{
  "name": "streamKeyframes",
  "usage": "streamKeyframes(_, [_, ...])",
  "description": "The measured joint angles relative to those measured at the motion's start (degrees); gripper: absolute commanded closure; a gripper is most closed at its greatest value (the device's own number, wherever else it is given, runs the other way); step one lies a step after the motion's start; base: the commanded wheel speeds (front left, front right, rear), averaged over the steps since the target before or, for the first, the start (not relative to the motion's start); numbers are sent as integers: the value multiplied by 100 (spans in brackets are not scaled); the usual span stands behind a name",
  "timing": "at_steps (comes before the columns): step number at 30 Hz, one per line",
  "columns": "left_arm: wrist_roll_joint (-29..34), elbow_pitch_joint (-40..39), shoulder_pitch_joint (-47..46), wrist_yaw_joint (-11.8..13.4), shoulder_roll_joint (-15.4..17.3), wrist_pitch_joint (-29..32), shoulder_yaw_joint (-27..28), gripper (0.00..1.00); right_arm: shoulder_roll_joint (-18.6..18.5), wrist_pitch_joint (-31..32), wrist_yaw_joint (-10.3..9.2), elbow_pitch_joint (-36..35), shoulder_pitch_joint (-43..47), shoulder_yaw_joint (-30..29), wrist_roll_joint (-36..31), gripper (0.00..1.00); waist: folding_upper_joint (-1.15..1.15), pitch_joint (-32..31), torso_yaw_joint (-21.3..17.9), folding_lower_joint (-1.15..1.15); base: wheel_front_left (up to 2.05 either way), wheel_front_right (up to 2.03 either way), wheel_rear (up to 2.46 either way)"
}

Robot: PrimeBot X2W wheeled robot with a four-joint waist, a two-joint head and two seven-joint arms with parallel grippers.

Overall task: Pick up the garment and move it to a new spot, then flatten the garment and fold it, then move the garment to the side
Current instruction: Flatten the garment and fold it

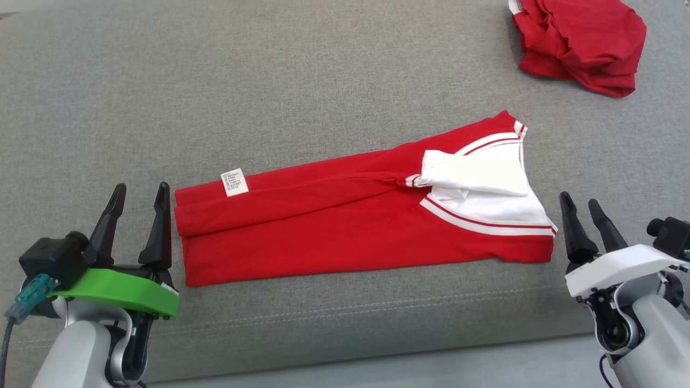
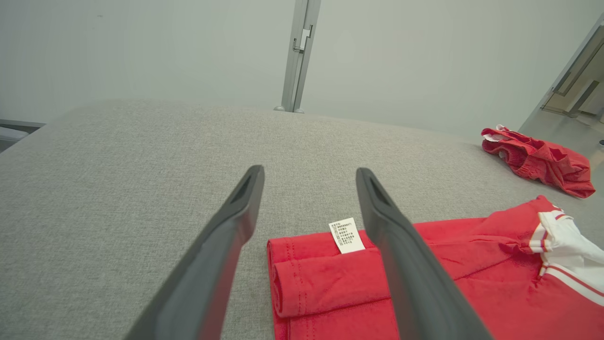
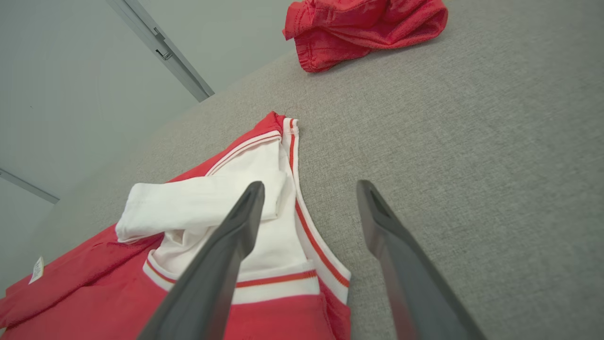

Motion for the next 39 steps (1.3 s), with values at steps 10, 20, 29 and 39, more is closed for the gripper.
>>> streamKeyframes(10, [130, -71, 14, -57, -5, 0, 44, 0, 257, 225, 16, 584, -677, 58, 208, 0, 0, 197, 137, 0, 0, 0, 0])
streamKeyframes(20, [244, -82, 15, -101, -13, 0, 108, 0, 343, 583, 16, 1171, -1110, 74, 332, 0, 0, 333, 331, 0, 0, 0, 0])
streamKeyframes(29, [264, -79, 16, -144, -62, 0, 182, 0, 427, 1028, 51, 1678, -1461, 126, 541, 0, 0, 370, 387, 0, 0, 0, 0])
streamKeyframes(39, [307, -75, 17, -157, -100, 0, 220, 0, 430, 1373, 62, 2004, -1739, 263, 571, 82, 0, 363, 383, 0, 0, 0, 0])
